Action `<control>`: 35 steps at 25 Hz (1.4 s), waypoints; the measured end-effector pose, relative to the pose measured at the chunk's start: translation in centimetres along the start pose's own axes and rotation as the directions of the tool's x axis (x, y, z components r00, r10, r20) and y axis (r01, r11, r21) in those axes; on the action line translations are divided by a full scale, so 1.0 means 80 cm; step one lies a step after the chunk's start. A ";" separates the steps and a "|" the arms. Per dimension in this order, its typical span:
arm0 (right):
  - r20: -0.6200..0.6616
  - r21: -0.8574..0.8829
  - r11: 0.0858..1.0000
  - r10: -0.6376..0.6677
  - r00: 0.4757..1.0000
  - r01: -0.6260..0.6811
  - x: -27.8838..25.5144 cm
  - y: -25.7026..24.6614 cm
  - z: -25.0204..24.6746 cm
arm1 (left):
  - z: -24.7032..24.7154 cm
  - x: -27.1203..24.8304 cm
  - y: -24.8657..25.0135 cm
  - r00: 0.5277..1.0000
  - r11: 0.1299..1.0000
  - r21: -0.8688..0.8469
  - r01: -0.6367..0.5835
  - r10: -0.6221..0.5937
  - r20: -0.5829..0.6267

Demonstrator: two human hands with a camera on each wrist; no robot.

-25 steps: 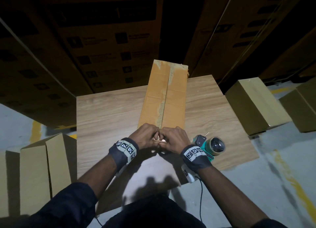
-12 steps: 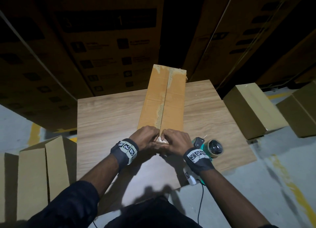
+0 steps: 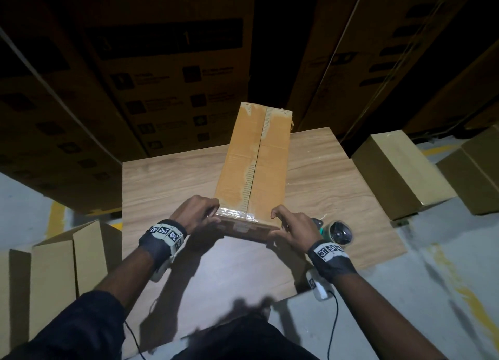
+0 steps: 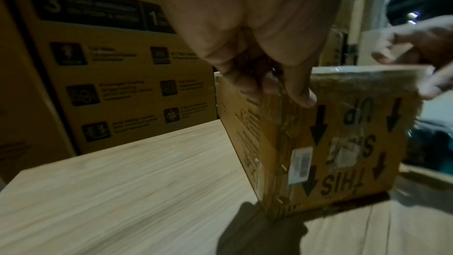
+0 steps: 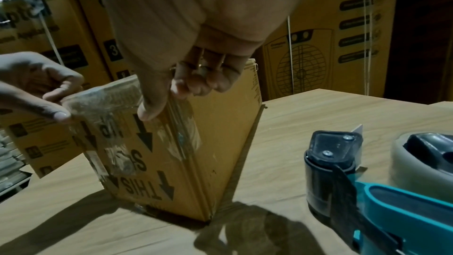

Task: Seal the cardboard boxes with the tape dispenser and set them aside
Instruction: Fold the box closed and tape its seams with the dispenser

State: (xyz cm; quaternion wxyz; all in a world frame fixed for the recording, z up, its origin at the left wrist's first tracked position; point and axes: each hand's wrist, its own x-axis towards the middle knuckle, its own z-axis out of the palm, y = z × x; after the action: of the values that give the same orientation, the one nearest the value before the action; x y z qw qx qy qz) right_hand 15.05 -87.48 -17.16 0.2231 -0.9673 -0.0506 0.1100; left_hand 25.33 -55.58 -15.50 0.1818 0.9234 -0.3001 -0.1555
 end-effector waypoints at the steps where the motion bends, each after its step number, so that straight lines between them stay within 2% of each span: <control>1: 0.001 -0.003 1.000 -0.001 1.000 0.001 0.000 0.000 0.000 | -0.002 0.002 -0.001 1.000 0.999 -0.049 0.009 -0.009 0.014; 3: 0.017 -0.006 1.000 0.003 1.000 -0.002 0.001 -0.001 -0.002 | -0.007 0.007 -0.003 0.999 0.995 -0.096 0.009 -0.006 0.038; 8: 0.096 0.003 1.000 -0.004 0.995 0.004 0.002 -0.008 -0.011 | -0.010 0.009 0.011 0.987 0.990 -0.118 -0.083 0.098 0.128; 12: 0.169 -0.088 0.993 -0.059 0.984 0.075 -0.006 0.009 -0.035 | 0.005 -0.023 0.036 0.960 0.961 -0.269 -0.064 0.133 0.246; 14: 0.198 -0.152 0.986 -0.043 0.979 0.074 0.005 0.024 -0.050 | 0.025 -0.037 0.058 0.938 0.946 -0.320 -0.059 0.162 0.306; 18: 0.010 -0.128 0.989 0.071 0.997 -0.070 0.055 0.033 -0.072 | 0.052 -0.026 0.128 0.915 0.874 -0.484 -0.051 0.234 0.328; 20: -0.094 -0.155 0.980 0.112 0.989 -0.126 0.072 0.017 -0.074 | 0.045 -0.013 0.152 0.907 0.812 -0.583 0.012 0.236 0.348; 21: -0.149 -0.159 0.978 0.111 0.983 -0.134 0.073 0.003 -0.073 | 0.037 -0.010 0.153 0.919 0.780 -0.624 0.039 0.218 0.330; 23: -0.256 -0.120 0.989 0.048 0.965 -0.081 0.061 -0.035 -0.070 | 0.010 -0.011 0.132 0.977 0.744 -0.668 0.015 0.130 0.167; 25: -0.233 -0.051 0.998 -0.050 0.971 0.039 0.035 -0.081 -0.056 | -0.023 -0.019 0.085 0.999 0.784 -0.620 0.005 -0.036 -0.038; 27: -0.087 -0.018 0.988 -0.157 0.984 0.156 0.008 -0.118 -0.029 | -0.051 -0.028 0.022 0.967 0.916 -0.373 0.148 -0.213 -0.138; 28: -0.005 -0.048 0.978 -0.206 0.979 0.205 0.000 -0.129 -0.013 | -0.061 -0.033 -0.010 0.948 0.950 -0.180 0.257 -0.284 -0.142; 30: 0.105 -0.165 0.941 -0.281 0.954 0.296 -0.004 -0.131 0.016 | -0.064 -0.047 -0.062 0.925 0.922 0.086 0.377 -0.369 -0.092; 32: 0.128 -0.239 0.909 -0.320 0.939 0.342 0.001 -0.120 0.026 | -0.053 -0.060 -0.083 0.930 0.916 0.163 0.366 -0.364 -0.040; 35: 0.120 -0.290 0.895 -0.319 0.940 0.340 0.013 -0.100 0.013 | -0.030 -0.070 -0.065 0.933 0.902 0.246 0.354 -0.358 -0.030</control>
State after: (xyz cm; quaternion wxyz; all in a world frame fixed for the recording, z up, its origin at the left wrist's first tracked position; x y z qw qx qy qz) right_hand 15.45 -79.76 -14.75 0.0839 -0.9630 -0.2379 0.0950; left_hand 24.55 -47.70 -14.62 0.0316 0.9767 -0.1450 -0.1549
